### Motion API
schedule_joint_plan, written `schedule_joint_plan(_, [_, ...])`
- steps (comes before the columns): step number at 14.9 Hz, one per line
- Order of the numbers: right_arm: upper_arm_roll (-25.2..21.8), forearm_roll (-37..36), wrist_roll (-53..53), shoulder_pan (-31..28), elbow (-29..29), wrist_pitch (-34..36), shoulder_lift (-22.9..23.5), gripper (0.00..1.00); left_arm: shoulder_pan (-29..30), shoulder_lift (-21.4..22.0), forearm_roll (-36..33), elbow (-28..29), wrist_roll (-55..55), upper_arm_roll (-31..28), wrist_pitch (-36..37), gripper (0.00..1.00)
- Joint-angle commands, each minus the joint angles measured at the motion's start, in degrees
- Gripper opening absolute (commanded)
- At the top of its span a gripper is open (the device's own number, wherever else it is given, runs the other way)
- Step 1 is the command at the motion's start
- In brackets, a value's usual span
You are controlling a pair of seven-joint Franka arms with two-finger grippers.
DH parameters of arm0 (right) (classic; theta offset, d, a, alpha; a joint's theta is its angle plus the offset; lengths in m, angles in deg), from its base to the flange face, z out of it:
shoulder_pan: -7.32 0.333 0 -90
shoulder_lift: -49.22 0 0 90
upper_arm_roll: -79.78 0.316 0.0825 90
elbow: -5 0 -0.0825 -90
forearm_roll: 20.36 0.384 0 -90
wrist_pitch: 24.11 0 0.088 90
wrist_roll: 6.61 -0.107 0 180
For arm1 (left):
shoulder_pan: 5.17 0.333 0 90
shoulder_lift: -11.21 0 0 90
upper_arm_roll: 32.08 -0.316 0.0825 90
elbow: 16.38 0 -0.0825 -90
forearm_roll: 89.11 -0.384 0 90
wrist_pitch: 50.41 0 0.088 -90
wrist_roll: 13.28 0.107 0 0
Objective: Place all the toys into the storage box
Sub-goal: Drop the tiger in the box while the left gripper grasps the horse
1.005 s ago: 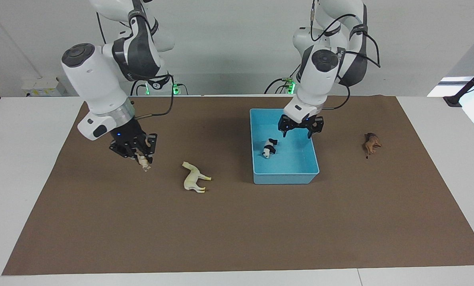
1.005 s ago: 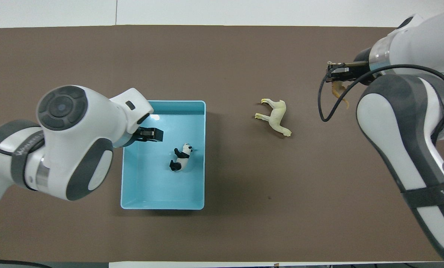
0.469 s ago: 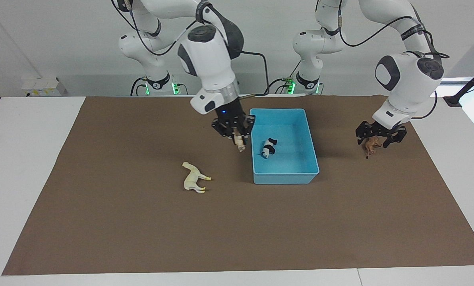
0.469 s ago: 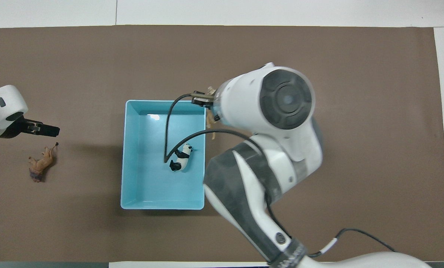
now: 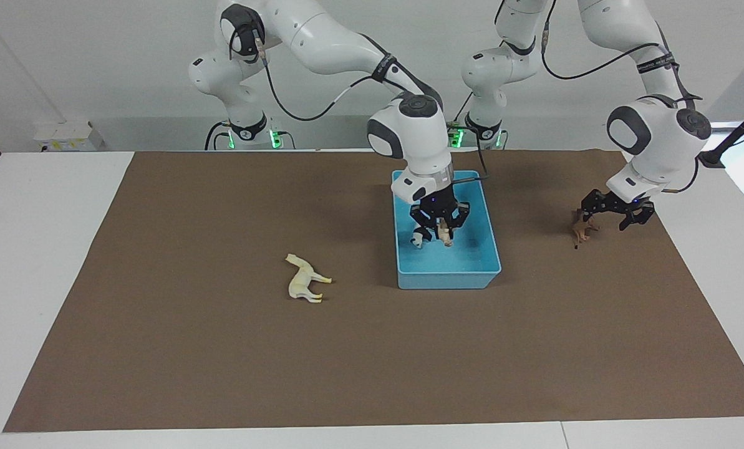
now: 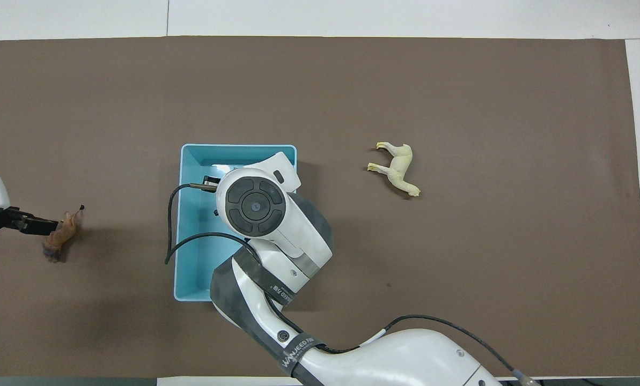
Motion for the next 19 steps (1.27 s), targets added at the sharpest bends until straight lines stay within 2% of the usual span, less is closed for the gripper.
schedule_joint_plan(1, [-0.48,-1.19,-3.42,-0.29,5.81,9.14,0.34,1.00,-0.19,2.26,-0.51,7.36,0.82,0.66,-7.27,1.00])
schedule_joint_plan(4, [-0.75,-0.14,-5.09,-2.39,12.07,16.72,0.00,1.00,-0.45,3.05,-0.51,10.54,0.99,0.66,-9.58,1.00])
schedule_joint_plan(7, [-0.75,-0.21,-4.65,-8.62,12.17,21.47,-5.18,1.00,-0.54,3.23,-0.69,12.03,0.99,0.66,-10.81,1.00])
schedule_joint_plan(9, [-1.01,-2.84,-4.30,-10.92,11.65,21.66,-5.54,1.00,-0.54,3.14,-1.65,14.48,0.90,0.66,-15.09,1.00])
schedule_joint_plan(10, [-1.36,-4.95,-4.30,-12.23,10.60,21.74,-5.80,1.00,-0.54,3.05,-1.65,15.28,0.82,0.66,-17.03,0.90])
schedule_joint_plan(12, [-1.98,-5.67,-4.12,-15.22,5.44,21.05,-7.90,1.00,-0.54,2.97,-1.65,15.29,0.55,0.66,-17.40,0.44])
schedule_joint_plan(14, [-1.98,-5.67,-2.56,-18.73,-3.24,18.16,-11.15,1.00,-0.89,2.79,-1.74,15.03,0.55,0.66,-17.40,0.10])
schedule_joint_plan(15, [-1.98,-5.76,-0.02,-19.97,-7.82,16.05,-12.73,1.00,-0.90,2.61,-1.65,14.50,0.38,0.66,-17.32,0.00])
schedule_joint_plan(17, [-2.07,-5.67,5.08,-21.56,-16.96,10.79,-15.90,1.00,-0.98,1.74,-1.74,10.65,-1.11,0.75,-15.40,0.00])
schedule_joint_plan(19, [-2.07,-5.76,8.43,-23.49,-21.91,6.47,-17.05,1.00,-3.77,1.03,-1.74,3.72,-4.79,0.84,-7.34,0.00])
